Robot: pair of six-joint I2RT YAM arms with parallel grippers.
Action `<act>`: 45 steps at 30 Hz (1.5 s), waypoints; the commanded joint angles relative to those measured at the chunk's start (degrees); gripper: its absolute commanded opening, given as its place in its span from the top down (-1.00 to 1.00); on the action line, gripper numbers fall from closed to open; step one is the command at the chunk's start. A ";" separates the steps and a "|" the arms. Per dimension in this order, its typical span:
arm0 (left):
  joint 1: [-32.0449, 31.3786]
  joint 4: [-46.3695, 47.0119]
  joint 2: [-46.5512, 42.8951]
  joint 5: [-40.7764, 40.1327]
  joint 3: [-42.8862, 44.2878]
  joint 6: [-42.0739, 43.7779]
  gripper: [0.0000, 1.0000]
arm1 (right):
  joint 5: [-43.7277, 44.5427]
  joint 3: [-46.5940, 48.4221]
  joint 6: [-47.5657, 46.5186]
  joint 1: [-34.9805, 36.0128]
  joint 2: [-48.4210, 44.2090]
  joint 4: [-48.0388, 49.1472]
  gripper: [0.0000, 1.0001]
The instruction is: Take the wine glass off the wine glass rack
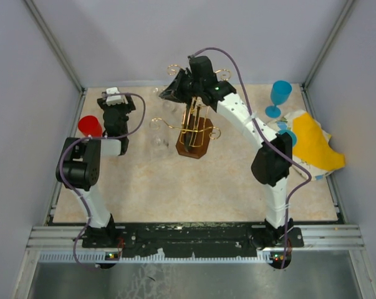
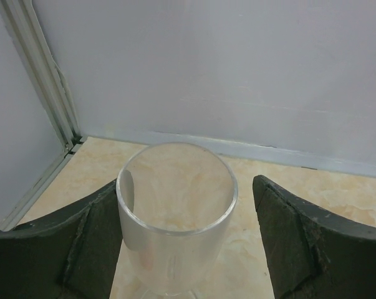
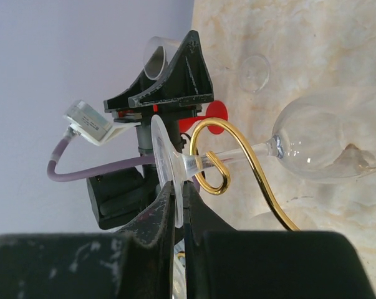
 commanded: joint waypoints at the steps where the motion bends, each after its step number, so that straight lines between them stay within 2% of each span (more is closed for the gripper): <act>1: -0.01 -0.51 -2.32 1.92 2.03 -1.00 -0.70 | -5.34 0.86 2.50 -1.42 -0.13 6.23 1.00; 7: -0.01 -1.60 -2.32 2.29 2.33 -1.20 -0.74 | -8.64 3.51 4.95 -1.43 2.55 8.78 1.00; 16: -0.01 -1.70 -2.39 3.19 2.51 -2.08 -0.76 | -9.92 2.14 8.09 -2.10 4.21 16.03 1.00; 20: -0.06 -2.06 -2.66 4.01 2.48 -2.47 -0.79 | -8.75 1.82 7.38 -2.52 3.39 15.25 1.00; 29: -0.01 -4.98 -2.37 6.03 3.73 -4.61 -1.00 | -6.88 -2.61 5.38 -4.14 -1.96 12.37 1.00; 45: 2.07 -7.58 -2.61 4.24 3.21 -7.05 -1.00 | -7.65 -2.88 4.95 -4.51 -1.80 11.97 1.00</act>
